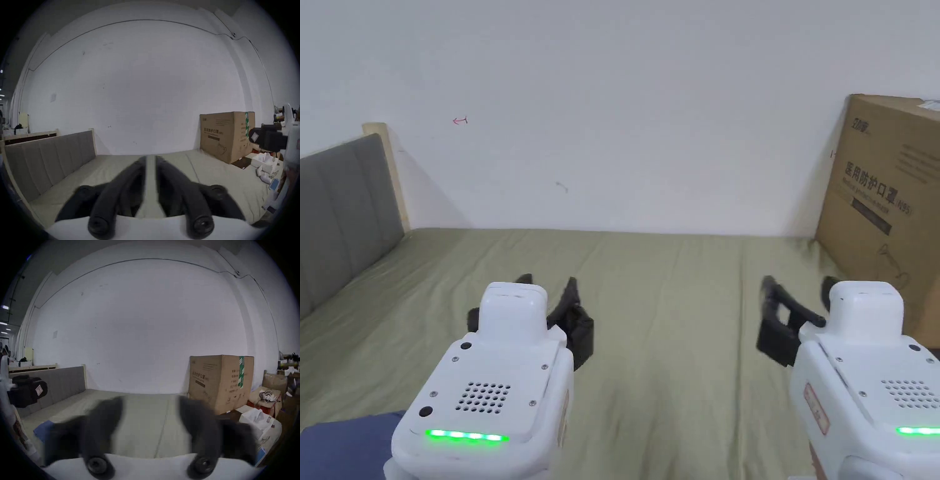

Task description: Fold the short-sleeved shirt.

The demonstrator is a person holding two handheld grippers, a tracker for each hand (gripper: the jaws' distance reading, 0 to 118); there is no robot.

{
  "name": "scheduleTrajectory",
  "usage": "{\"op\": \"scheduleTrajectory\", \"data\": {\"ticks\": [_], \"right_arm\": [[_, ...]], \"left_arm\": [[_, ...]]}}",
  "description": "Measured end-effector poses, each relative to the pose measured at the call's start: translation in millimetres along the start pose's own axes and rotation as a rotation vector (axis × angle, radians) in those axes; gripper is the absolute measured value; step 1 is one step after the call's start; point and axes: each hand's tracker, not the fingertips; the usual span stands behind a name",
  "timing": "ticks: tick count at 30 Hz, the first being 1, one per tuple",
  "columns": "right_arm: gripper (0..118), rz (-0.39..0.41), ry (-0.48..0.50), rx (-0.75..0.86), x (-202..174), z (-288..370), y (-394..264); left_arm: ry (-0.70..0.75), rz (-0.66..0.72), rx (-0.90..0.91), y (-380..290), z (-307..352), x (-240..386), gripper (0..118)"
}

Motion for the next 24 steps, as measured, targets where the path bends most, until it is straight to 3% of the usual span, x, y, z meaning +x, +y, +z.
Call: {"op": "scheduleTrajectory", "data": {"ticks": [1, 2, 3, 4, 14, 24], "right_arm": [[104, -0.002, -0.007, -0.008, 0, -2, -1], [117, -0.007, -0.015, -0.013, 0, -3, -2], [118, -0.015, -0.03, -0.013, 1, 0, -4], [118, -0.019, -0.033, 0.001, 1, -2, 1], [118, -0.043, -0.055, -0.032, 9, -10, 3], [118, -0.022, -0.046, -0.038, 10, -7, 10]], "left_arm": [[-0.005, 0.012, -0.004, 1, -3, -1, 80], [-0.007, 0.02, -0.014, 2, -5, 0, 97], [-0.001, 0.021, -0.014, 4, -7, 1, 112], [0.003, 0.026, -0.015, 5, -8, 2, 115], [0.005, -0.046, -0.023, 8, -11, 15, 116], [0.031, 0.043, -0.037, 18, -11, 7, 115]]}}
